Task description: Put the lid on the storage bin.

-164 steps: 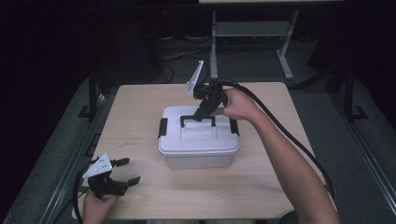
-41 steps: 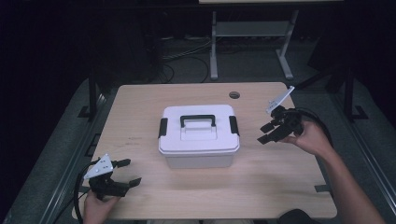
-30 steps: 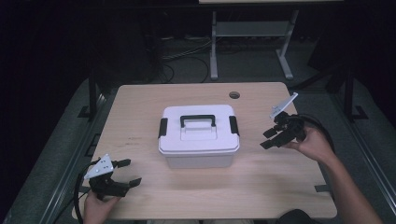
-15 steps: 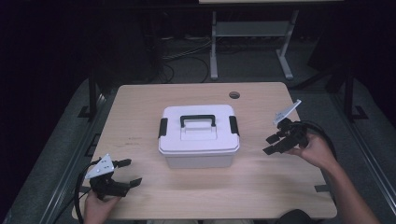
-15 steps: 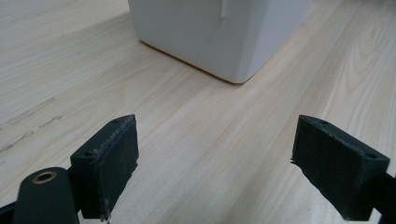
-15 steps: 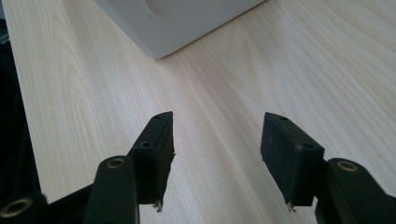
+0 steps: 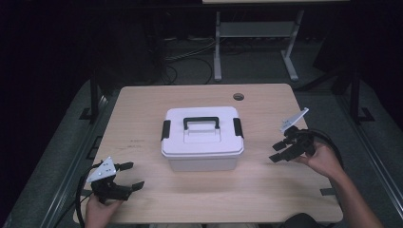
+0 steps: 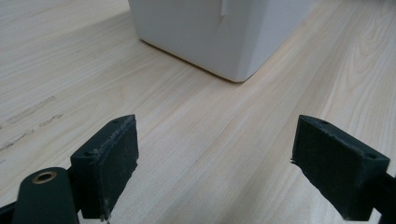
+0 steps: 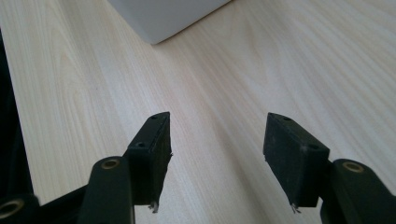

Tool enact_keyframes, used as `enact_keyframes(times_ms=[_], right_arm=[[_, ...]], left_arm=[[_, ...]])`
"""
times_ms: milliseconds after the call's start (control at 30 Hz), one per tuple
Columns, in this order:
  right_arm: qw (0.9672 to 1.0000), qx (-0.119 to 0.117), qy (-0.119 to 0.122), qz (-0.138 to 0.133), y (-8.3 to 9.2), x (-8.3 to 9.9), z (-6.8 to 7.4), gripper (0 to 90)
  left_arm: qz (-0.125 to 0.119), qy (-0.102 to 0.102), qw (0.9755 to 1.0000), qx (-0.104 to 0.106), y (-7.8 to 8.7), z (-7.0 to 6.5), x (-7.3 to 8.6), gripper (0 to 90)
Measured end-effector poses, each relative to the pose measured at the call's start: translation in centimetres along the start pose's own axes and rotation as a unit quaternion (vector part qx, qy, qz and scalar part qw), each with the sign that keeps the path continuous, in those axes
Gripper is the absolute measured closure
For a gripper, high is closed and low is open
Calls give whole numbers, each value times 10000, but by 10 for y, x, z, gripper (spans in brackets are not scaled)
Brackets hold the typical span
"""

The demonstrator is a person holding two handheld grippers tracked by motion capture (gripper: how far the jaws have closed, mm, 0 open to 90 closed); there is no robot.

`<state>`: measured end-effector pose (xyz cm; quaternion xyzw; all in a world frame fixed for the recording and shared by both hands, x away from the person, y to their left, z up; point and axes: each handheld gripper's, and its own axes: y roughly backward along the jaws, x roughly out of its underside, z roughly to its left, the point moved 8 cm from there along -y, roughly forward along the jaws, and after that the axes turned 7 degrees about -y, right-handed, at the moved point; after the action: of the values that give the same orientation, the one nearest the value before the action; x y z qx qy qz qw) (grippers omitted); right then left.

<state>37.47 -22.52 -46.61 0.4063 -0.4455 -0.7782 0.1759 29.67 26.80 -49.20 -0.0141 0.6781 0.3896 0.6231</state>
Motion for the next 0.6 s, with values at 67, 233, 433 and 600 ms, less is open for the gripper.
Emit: enact_keyframes(times_ms=[67,233,433,600], right_arm=[[10000,-24,-20,7,-1,3,0,405],[10000,-46,-36,-14,-4,10,0,402],[9999,-85,-135,-54,-6,17,1,400],[9998,-120,-164,-87,-7,23,1,399]], left_arm=[[4,0,10000,-5,0,0,0,138],[29,-5,10000,1,0,-1,0,138],[4,21,10000,-1,1,-1,0,138],[22,3,10000,5,0,-2,0,138]])
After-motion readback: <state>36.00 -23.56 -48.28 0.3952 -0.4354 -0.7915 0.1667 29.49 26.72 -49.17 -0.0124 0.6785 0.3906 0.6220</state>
